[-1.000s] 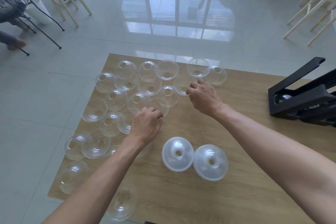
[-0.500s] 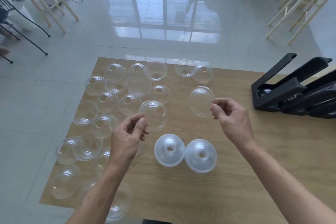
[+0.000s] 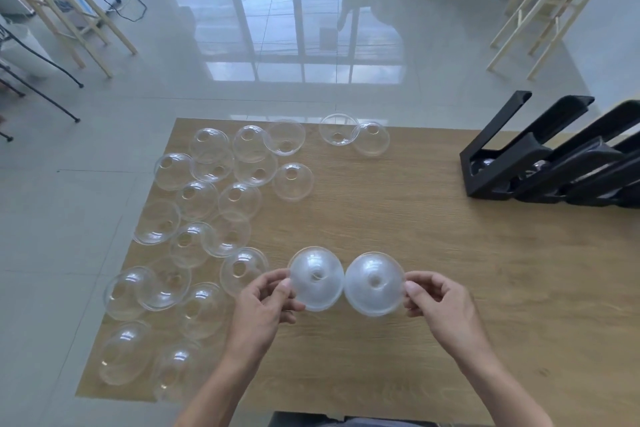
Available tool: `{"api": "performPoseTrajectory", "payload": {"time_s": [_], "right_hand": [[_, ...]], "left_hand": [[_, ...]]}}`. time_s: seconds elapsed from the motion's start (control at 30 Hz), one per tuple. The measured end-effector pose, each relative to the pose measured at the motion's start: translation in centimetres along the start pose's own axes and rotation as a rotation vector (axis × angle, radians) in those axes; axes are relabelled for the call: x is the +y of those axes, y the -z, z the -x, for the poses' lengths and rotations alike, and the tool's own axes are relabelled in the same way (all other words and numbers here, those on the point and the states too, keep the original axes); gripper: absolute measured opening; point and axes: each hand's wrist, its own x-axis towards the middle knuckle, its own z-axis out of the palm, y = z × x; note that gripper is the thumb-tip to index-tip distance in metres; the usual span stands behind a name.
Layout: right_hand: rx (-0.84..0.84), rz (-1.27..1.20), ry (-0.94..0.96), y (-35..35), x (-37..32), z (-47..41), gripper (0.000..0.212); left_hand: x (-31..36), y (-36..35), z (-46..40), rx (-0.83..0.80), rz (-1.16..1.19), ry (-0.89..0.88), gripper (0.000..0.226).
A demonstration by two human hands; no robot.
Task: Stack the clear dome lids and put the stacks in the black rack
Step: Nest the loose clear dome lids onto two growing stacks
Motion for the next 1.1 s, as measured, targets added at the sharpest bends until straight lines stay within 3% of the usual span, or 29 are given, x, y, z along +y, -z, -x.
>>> {"api": "performPoseTrajectory", "payload": {"time_s": [0.17, 0.23, 0.33, 0.4, 0.87, 1.1], "right_hand": [[0.108, 0.215, 0.139, -0.5, -0.5, 1.0, 0.01], [0.06, 0.264, 0.218, -0.8, -0.5, 1.4, 0.035], [-0.095, 0.435, 0.28, -1.7, -0.5, 1.6, 0.09], [-0.15, 0.501, 0.314, -2.5, -0.2, 1.5, 0.105], [-0.083, 0.414, 0.295, -1.8, -0.1, -0.3, 0.111], [0.007, 0.385, 0.321, 0.4, -4.0, -7.0, 0.081]], "left_hand": [[0.3, 0.2, 0.0, 0.076, -0.233, -0.085, 0.018], [0.3, 0.4, 0.3, 0.099, -0.41, -0.2, 0.029], [0.2, 0.4, 0.4, -0.017, -0.659, -0.354, 0.073], [-0.2, -0.3, 0.1, -0.085, -0.797, -0.421, 0.096], [-1.2, -1.7, -2.3, -0.076, -0.874, -0.613, 0.1], [5.3, -2.2, -7.6, 0.01, -0.906, -0.699, 0.076]]}}
